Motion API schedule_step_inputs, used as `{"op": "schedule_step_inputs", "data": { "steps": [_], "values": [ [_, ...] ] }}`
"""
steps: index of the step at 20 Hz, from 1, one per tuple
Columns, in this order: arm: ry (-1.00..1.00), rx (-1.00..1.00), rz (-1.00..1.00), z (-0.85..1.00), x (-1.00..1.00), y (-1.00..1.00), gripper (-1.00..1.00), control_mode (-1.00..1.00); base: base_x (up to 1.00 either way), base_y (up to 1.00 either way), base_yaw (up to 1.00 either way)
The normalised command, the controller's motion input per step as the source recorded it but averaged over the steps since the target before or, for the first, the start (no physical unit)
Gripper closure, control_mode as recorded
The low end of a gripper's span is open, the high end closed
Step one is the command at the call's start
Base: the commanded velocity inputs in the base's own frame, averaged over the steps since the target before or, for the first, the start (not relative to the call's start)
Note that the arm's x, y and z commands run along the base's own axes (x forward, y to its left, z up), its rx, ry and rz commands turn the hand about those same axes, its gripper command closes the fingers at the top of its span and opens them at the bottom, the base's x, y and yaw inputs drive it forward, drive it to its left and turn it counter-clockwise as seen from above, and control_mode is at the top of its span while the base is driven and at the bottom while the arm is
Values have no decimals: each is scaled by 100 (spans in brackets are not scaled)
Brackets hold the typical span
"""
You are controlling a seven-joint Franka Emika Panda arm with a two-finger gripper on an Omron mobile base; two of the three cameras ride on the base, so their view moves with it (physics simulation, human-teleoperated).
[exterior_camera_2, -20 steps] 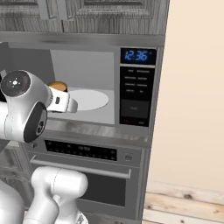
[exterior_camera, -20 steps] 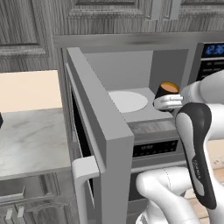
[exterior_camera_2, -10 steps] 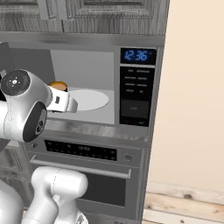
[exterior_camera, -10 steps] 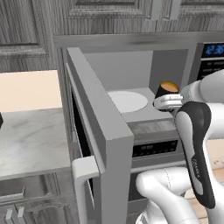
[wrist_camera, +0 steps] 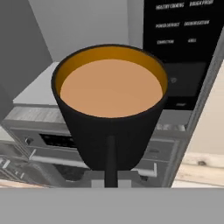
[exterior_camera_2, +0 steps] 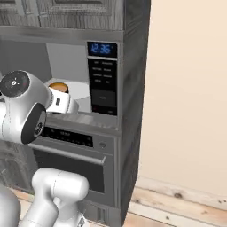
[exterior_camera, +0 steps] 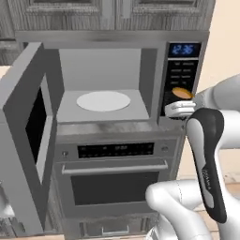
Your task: Pick the cup of tea, navigate to the dining table, and place it on the saucer.
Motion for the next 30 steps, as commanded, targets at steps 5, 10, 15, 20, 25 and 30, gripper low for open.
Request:
{"op": "schedule_step_inputs", "data": {
  "steps": [5, 10, 15, 20, 25, 30],
  "values": [
    [0, 0, 0, 0, 0, 0, 100, 100, -70, -20, 78],
    [0, 0, 0, 0, 0, 0, 100, 100, -35, 0, 95],
    [0, 0, 0, 0, 0, 0, 100, 100, -25, 0, 95],
    [0, 0, 0, 0, 0, 0, 100, 100, -79, -10, 77],
    [0, 0, 0, 0, 0, 0, 100, 100, -52, 0, 79],
    [0, 0, 0, 0, 0, 0, 100, 100, -17, 0, 79]
  ]
}}
